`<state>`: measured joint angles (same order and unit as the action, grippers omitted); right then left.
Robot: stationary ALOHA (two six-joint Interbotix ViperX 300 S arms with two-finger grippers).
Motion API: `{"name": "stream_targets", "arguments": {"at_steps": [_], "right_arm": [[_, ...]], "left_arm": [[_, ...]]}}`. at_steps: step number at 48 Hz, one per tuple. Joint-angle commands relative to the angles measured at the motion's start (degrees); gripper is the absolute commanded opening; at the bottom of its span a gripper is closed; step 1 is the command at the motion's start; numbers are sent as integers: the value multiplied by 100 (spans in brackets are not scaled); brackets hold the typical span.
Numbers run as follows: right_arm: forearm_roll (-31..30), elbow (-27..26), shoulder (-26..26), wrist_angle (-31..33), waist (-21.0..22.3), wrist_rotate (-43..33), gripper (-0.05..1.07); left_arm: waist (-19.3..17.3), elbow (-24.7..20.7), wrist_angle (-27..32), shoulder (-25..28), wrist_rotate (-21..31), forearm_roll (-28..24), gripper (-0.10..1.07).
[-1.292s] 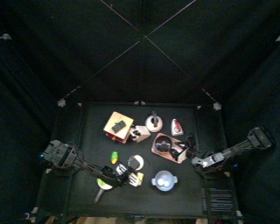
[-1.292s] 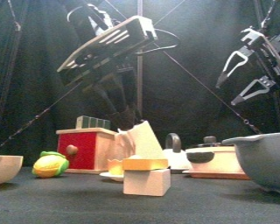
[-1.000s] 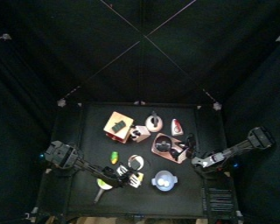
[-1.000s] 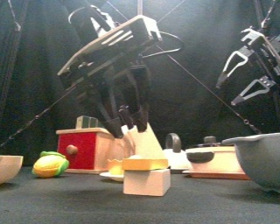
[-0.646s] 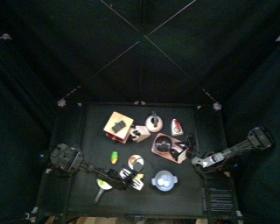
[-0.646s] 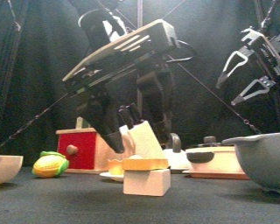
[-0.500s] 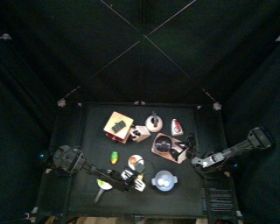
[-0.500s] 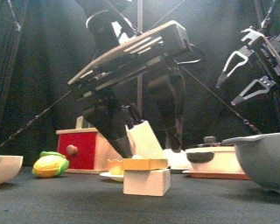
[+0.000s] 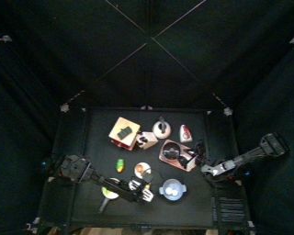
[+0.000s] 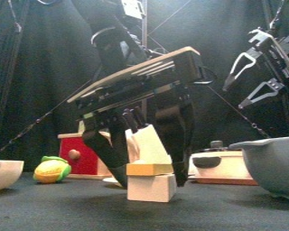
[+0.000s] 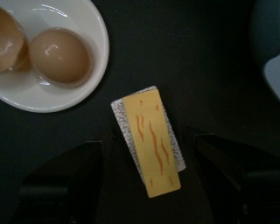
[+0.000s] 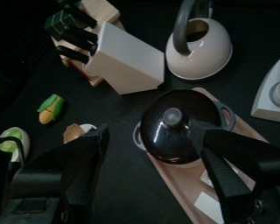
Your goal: Grab egg sushi
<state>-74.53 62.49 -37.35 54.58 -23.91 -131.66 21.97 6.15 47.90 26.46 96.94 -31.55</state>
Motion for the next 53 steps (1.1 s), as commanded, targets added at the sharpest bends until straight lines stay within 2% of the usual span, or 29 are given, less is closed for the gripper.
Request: {"name": "stream_targets", "arguments": {"at_steps": [1, 7, 21, 27, 39, 45, 53], "right_arm": [[-18, -105, 9, 9, 26, -9, 101], [0, -97, 9, 9, 26, -9, 101], [18, -88, 18, 9, 26, -9, 101], [18, -97, 18, 9, 26, -9, 101], [18, -97, 9, 9, 26, 0, 101], [35, -97, 18, 9, 26, -9, 101], [62, -97, 18, 9, 35, -9, 101]], "left_arm": [[-18, -123, 9, -70, 9, -9, 95], [-26, -88, 9, -79, 18, -9, 91], [-26, -79, 26, -97, -44, -26, 65], [-26, 9, 70, -308, -97, -237, 59], [-18, 457, 316, -923, -79, -536, 59], [-26, 659, 352, -1046, -79, -527, 59], [-26, 712, 352, -1072, -88, -536, 59]]}}
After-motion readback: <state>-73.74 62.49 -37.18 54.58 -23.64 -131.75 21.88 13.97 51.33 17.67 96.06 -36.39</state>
